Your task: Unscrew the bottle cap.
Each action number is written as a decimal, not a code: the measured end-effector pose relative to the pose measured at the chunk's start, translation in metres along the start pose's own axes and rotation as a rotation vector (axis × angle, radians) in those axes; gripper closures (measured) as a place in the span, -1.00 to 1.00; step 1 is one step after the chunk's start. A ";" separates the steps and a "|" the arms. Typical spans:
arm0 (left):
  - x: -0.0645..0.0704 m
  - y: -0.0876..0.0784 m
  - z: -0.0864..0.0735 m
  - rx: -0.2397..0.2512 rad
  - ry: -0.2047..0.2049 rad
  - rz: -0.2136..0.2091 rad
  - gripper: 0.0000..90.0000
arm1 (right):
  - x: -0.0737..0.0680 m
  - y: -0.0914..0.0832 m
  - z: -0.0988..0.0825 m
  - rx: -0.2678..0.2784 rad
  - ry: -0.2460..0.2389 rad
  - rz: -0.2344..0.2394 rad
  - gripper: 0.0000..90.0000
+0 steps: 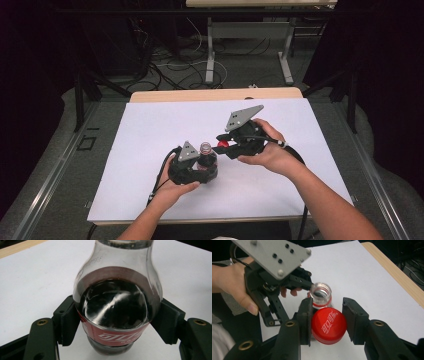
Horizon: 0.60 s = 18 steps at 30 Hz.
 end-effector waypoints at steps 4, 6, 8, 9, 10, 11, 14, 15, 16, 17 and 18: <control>-0.006 -0.002 0.001 0.013 -0.013 0.015 -0.32 | 0.004 -0.003 -0.007 0.009 0.023 -0.026 0.36; -0.008 -0.004 0.002 0.014 -0.024 0.015 -0.32 | 0.005 -0.005 -0.011 0.016 0.044 -0.034 0.36; -0.011 -0.006 0.002 0.014 -0.022 0.019 -0.32 | 0.007 -0.006 -0.017 0.012 0.051 -0.046 0.36; -0.011 -0.007 0.003 0.012 -0.029 0.016 -0.32 | 0.007 -0.007 -0.020 0.011 0.050 -0.041 0.36; -0.012 -0.007 0.003 0.020 -0.032 0.024 -0.32 | 0.008 -0.008 -0.023 0.011 0.056 -0.047 0.36; -0.013 -0.008 0.003 0.020 -0.035 0.027 -0.32 | 0.008 -0.008 -0.025 0.016 0.063 -0.052 0.36; -0.016 -0.010 0.003 0.015 -0.034 0.030 -0.32 | 0.009 -0.010 -0.032 0.012 0.080 -0.078 0.36; -0.017 -0.010 0.003 0.012 -0.035 0.028 -0.33 | 0.009 -0.011 -0.034 0.008 0.084 -0.080 0.36; -0.017 -0.011 0.003 0.018 -0.042 0.029 -0.33 | 0.009 -0.011 -0.036 0.013 0.089 -0.091 0.36; -0.018 -0.011 0.004 0.023 -0.041 0.034 -0.32 | 0.009 -0.011 -0.038 0.022 0.097 -0.108 0.36; -0.019 -0.012 0.003 0.010 -0.034 0.036 -0.33 | 0.009 -0.011 -0.040 0.022 0.099 -0.100 0.36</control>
Point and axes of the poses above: each handheld gripper's, and its own axes: y roughly forward along the jaws, z roughly out of its top, x roughly to its right, the point moved 4 cm from there along y, roughly forward along the jaws, and after that the axes turned 10 degrees about z, right-handed, at the moved point
